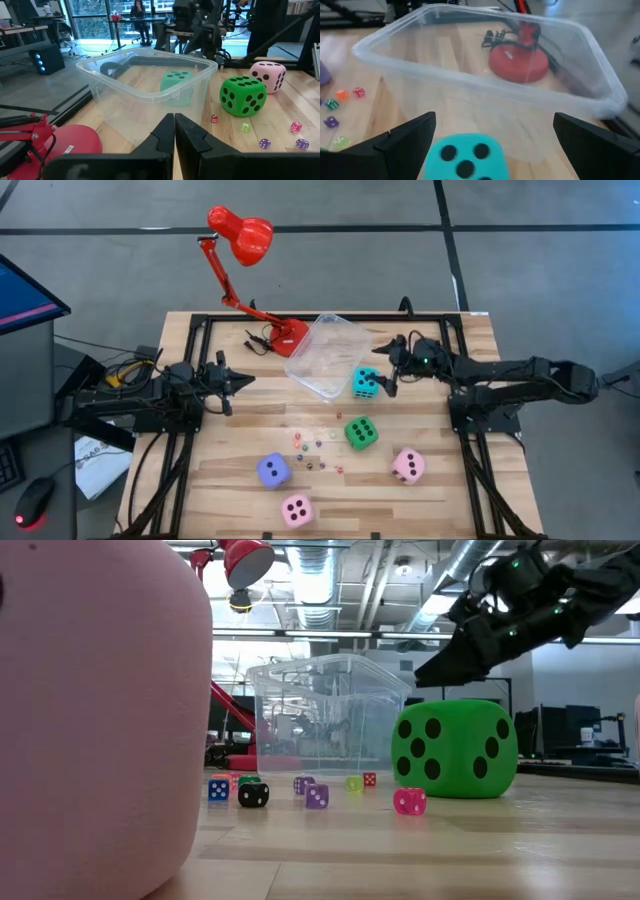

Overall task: Pick & Place Dice
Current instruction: Put the blue dice into the transparent bin, then put the green dice into the transparent bin

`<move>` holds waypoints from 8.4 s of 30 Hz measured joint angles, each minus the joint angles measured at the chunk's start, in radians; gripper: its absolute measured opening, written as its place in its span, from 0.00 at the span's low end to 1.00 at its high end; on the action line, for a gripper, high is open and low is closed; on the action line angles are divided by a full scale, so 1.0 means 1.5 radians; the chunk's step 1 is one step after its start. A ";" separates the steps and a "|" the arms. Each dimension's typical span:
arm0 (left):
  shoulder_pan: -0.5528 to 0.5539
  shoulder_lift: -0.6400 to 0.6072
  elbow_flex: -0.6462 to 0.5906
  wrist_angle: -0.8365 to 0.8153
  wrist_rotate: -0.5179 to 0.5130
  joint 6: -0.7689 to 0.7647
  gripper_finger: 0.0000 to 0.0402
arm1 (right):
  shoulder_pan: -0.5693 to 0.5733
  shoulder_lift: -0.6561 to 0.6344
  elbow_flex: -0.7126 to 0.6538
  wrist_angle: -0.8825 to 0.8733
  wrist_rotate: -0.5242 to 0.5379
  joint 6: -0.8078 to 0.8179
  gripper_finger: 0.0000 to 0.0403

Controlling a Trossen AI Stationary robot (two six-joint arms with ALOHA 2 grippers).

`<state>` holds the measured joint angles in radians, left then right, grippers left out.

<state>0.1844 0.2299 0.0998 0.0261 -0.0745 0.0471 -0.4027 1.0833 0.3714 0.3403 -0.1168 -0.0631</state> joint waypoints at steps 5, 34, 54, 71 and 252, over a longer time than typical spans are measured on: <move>0.000 0.000 0.000 0.000 0.000 0.000 0.00 | -0.024 0.026 0.000 0.002 -0.067 -0.017 0.99; 0.000 0.000 0.000 0.000 0.000 0.000 0.00 | 0.004 0.104 0.000 0.003 -0.064 -0.063 0.99; 0.000 0.000 0.000 0.000 0.000 0.000 0.00 | 0.011 0.226 0.030 0.014 -0.062 -0.057 0.99; 0.000 0.000 0.000 0.000 0.000 0.000 0.00 | 0.015 0.228 0.034 0.003 -0.062 -0.028 0.99; 0.000 0.000 0.000 0.000 0.000 0.000 0.00 | 0.024 0.460 0.590 -0.346 0.108 0.078 0.99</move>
<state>0.1844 0.2298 0.0998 0.0261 -0.0746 0.0471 -0.3660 1.7729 1.2556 -0.1787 0.0456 0.0532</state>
